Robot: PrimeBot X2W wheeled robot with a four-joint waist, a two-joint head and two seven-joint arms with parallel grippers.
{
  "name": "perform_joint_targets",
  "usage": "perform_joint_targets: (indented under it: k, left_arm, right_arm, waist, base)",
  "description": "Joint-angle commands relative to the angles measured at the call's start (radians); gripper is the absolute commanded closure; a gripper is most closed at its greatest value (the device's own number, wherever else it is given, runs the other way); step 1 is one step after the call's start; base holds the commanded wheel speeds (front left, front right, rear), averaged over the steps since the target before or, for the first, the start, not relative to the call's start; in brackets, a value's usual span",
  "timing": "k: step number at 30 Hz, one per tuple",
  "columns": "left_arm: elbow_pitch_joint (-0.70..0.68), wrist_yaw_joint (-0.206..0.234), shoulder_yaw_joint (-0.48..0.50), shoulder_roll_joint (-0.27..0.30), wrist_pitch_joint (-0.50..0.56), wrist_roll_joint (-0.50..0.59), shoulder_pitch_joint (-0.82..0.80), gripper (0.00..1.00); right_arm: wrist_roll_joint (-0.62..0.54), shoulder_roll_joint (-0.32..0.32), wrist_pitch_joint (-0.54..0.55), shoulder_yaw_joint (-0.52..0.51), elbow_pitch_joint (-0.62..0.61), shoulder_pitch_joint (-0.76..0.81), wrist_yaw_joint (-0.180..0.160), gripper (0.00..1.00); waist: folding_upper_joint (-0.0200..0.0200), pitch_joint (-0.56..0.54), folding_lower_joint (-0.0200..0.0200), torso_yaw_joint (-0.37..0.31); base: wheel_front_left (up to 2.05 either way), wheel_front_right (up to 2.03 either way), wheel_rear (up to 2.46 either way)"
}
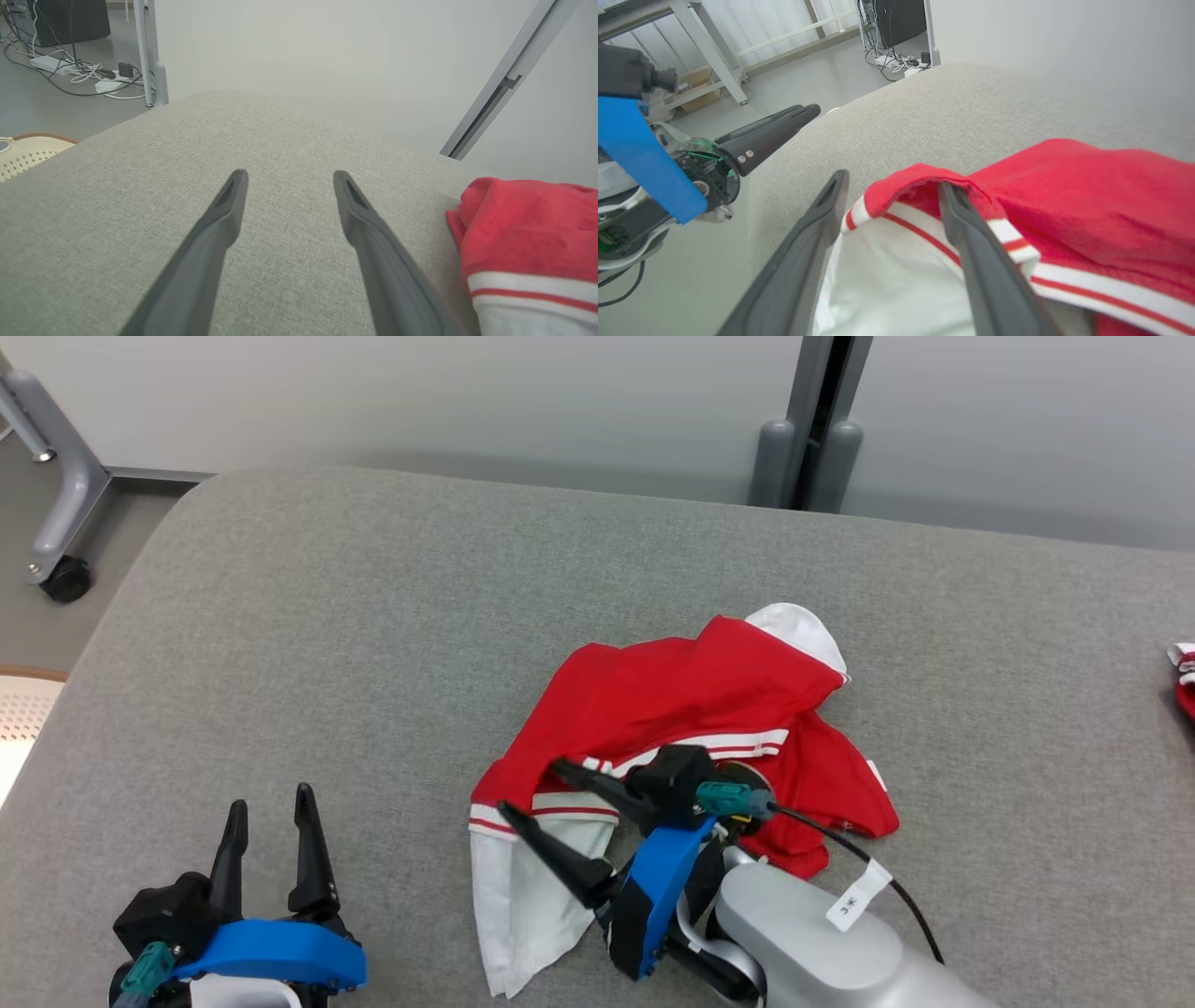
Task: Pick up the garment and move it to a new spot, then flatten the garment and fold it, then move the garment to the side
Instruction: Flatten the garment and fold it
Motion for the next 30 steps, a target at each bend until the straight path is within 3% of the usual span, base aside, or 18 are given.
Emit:
perform_joint_targets:
  k: [1, 7, 12, 17, 24, 30]
  left_arm:
    - [0.001, -0.005, 0.004, -0.001, -0.003, 0.004, 0.007, 0.00]
    - [-0.001, -0.010, -0.008, -0.009, -0.003, 0.015, 0.012, 0.00]
    - [0.001, -0.014, -0.019, -0.013, -0.003, 0.020, 0.017, 0.00]
    - [0.000, -0.015, -0.027, -0.017, -0.003, 0.025, 0.013, 0.00]
    - [0.008, -0.016, -0.039, -0.020, -0.003, 0.030, -0.010, 0.00]
    - [0.016, -0.019, -0.049, -0.021, -0.003, 0.027, -0.026, 0.00]
  right_arm:
    - [-0.012, -0.002, -0.021, -0.026, 0.011, -0.015, 0.000, 0.00]
    - [-0.146, -0.001, -0.061, -0.225, 0.071, 0.015, 0.000, 0.00]
    - [-0.308, -0.001, -0.062, -0.483, 0.033, 0.119, 0.000, 0.00]
    - [-0.388, -0.001, -0.062, -0.650, 0.009, 0.231, 0.000, 0.00]
    - [-0.345, -0.001, -0.047, -0.755, 0.018, 0.232, 0.000, 0.00]
    - [-0.303, -0.001, -0.020, -0.753, 0.077, 0.169, 0.000, 0.00]
  waist:
    - [0.0000, -0.007, 0.0001, -0.013]
    - [0.0000, -0.027, 0.0001, -0.061]
    - [0.0000, -0.032, 0.0001, -0.086]
    - [0.0000, -0.019, 0.0001, -0.089]
    - [0.0000, 0.013, 0.0001, -0.064]
    - [0.0000, 0.030, 0.0001, -0.031]
  base:
    - [0.00, 0.00, 0.00]
    - [0.00, 0.00, 0.00]
    - [0.00, 0.00, 0.00]
    - [0.00, 0.00, 0.00]
    - [0.00, 0.00, 0.00]
    - [0.00, 0.00, 0.00]
